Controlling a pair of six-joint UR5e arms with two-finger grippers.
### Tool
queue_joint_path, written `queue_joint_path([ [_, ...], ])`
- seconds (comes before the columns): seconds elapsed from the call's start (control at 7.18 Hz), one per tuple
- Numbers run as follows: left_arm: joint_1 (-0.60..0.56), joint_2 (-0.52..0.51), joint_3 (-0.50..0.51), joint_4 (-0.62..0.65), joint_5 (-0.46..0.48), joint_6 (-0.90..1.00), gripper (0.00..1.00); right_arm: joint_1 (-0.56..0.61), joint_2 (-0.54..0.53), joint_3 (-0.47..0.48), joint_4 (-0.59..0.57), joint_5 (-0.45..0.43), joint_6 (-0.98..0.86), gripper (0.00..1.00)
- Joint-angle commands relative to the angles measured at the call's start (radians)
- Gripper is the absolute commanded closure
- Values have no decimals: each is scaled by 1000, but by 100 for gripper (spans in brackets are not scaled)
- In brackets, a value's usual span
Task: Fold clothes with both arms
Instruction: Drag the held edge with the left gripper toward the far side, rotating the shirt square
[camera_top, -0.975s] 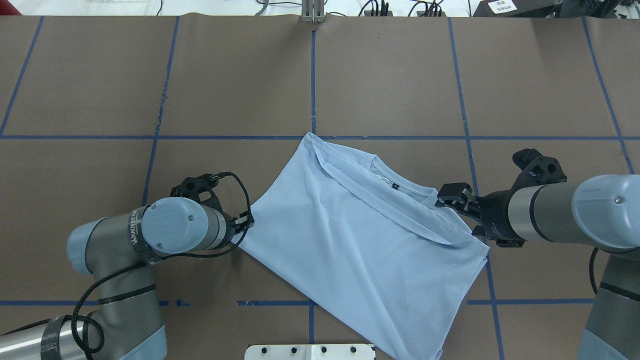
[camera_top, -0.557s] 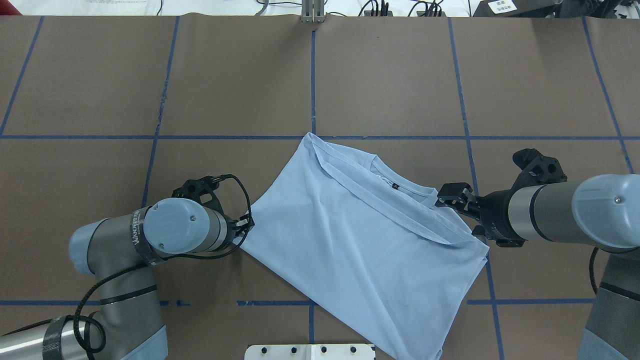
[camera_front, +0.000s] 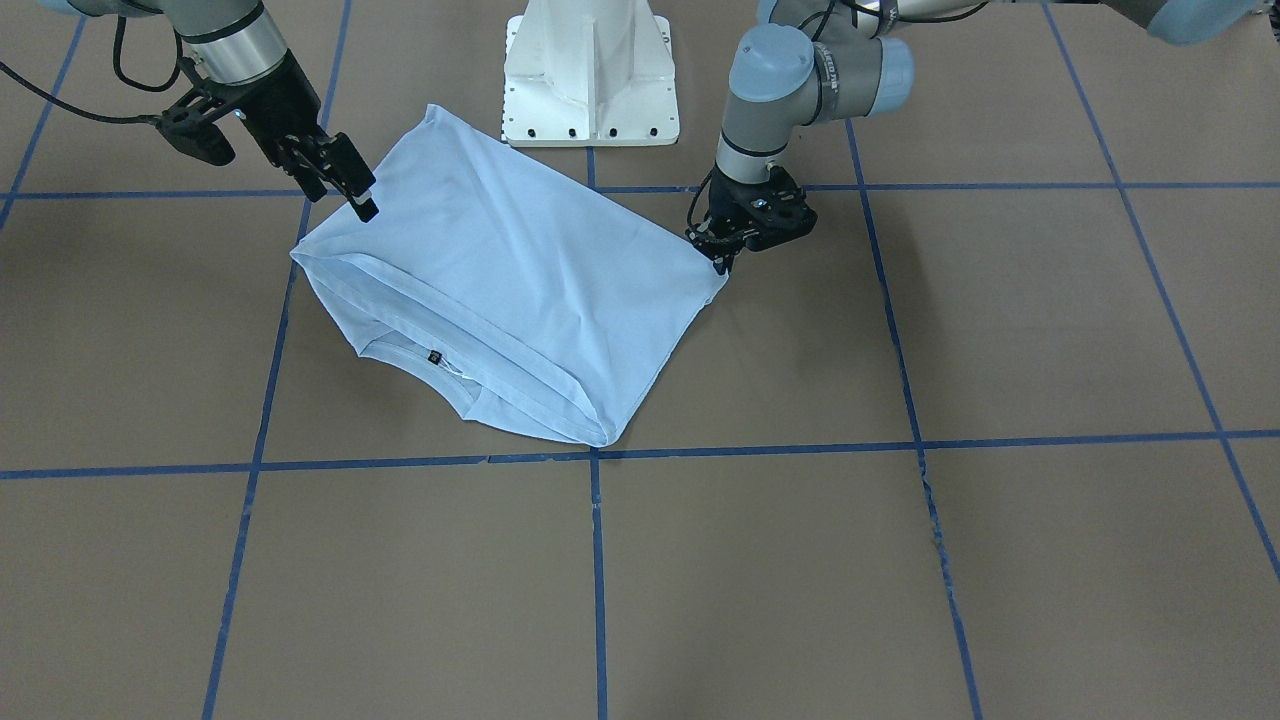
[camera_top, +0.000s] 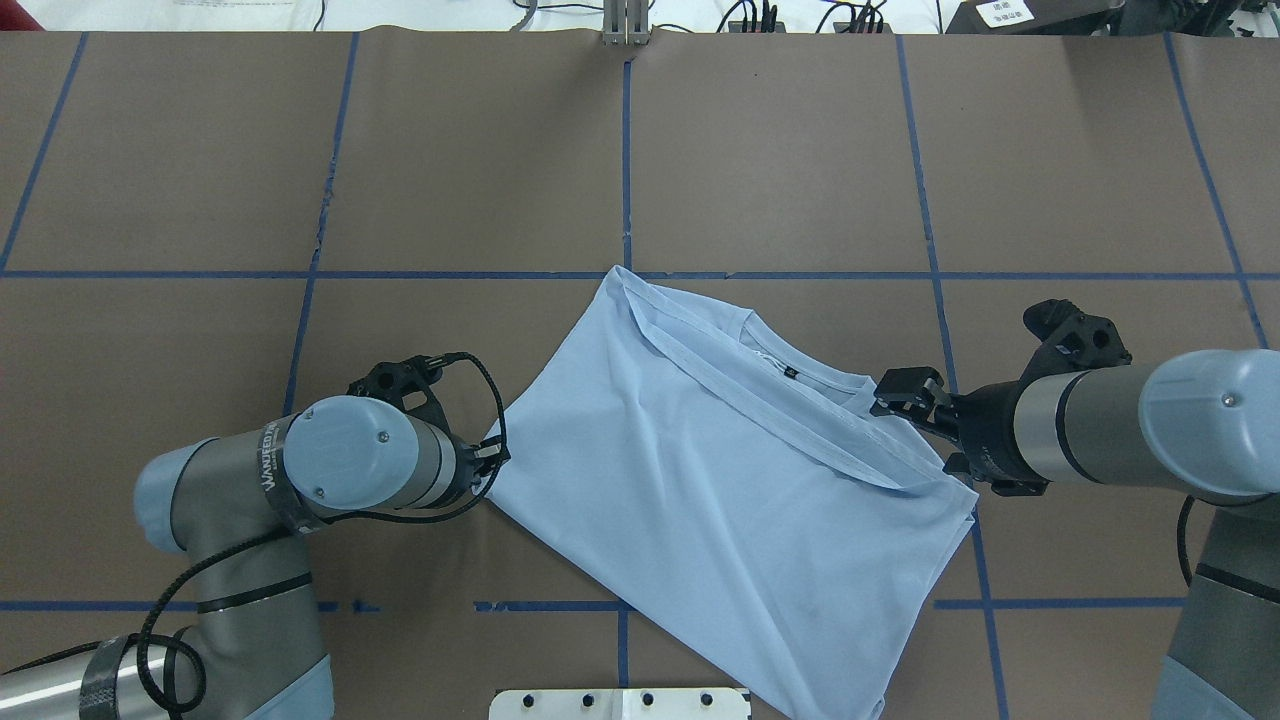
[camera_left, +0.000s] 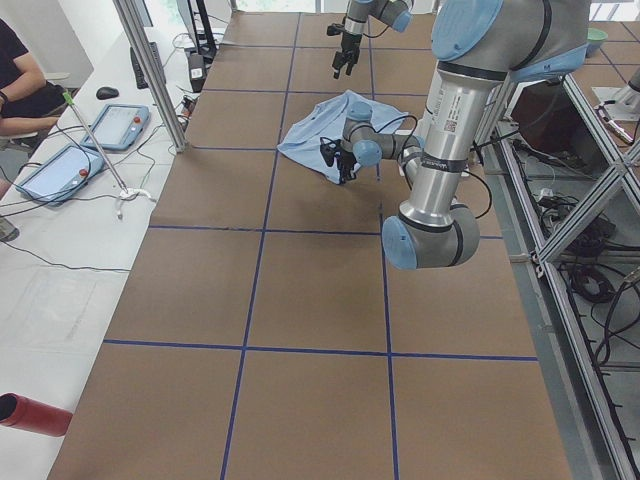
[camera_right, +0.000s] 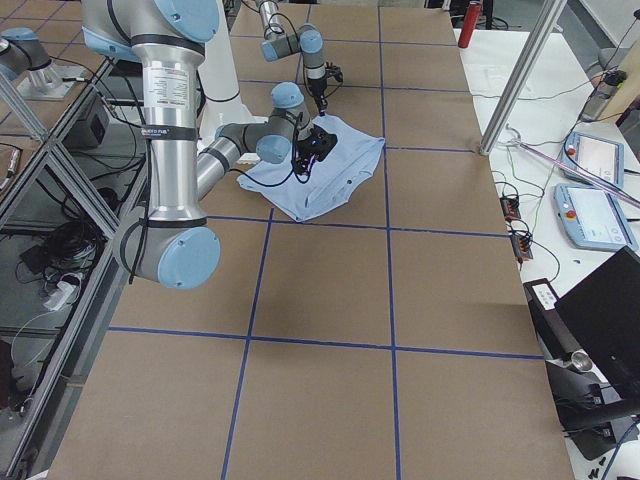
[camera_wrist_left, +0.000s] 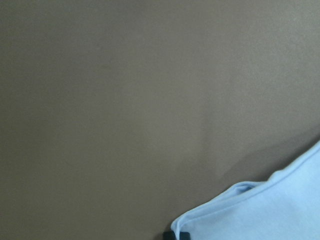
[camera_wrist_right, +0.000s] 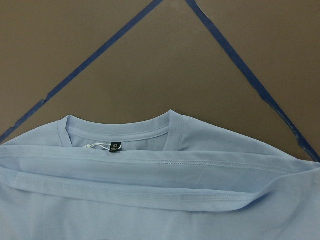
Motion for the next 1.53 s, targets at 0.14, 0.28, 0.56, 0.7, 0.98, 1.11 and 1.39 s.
queue_joint_path([
  [0.14,-225,-3,-8,-7,-36,286,100,0,5,-6,5,3,0,0],
  [0.28,-290,-86,113,-74,-70,301,100,0,32,-8,5,-3,2,0],
  [0.56,-394,-325,479,-288,-73,301,100,3,77,-17,3,-8,8,0],
  [0.7,-424,-431,652,-351,-72,312,100,3,86,-17,6,-8,8,0],
  [0.98,-441,-514,870,-531,-72,327,100,-2,115,-40,3,-7,8,0],
  [1.11,-441,-515,847,-528,-75,329,54,-2,159,-84,0,-4,5,0],
  [1.39,-439,-351,532,-431,-200,315,50,-53,242,-187,-5,-3,-3,0],
])
